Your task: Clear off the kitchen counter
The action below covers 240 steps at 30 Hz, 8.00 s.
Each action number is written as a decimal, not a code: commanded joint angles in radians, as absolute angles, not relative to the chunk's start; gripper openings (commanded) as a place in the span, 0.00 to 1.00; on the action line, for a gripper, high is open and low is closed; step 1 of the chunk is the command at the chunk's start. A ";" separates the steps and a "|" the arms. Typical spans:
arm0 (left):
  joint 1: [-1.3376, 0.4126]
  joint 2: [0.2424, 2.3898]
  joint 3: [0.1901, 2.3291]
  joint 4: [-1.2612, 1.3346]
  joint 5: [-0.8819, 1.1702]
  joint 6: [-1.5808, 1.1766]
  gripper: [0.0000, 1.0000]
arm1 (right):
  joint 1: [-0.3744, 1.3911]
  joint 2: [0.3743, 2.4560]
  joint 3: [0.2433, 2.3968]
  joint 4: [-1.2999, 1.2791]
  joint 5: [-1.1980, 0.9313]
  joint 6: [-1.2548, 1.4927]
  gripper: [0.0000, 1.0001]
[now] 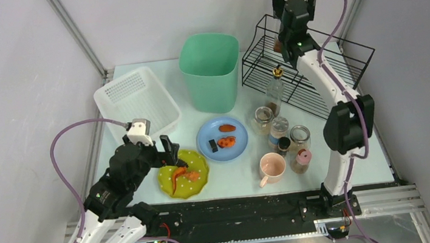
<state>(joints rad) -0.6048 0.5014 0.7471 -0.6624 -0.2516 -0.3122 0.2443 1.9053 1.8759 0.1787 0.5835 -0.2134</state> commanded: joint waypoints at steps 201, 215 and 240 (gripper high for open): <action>-0.600 0.562 0.755 -0.661 -0.216 -0.273 0.98 | 0.078 1.926 2.219 -0.047 0.387 -0.174 0.00; -0.600 0.565 0.754 -0.661 -0.217 -0.273 0.98 | 0.060 1.939 2.227 -0.025 0.427 -0.186 0.00; -0.594 0.562 0.754 -0.660 -0.213 -0.275 0.98 | 0.124 1.945 2.120 -0.010 0.376 -0.156 0.00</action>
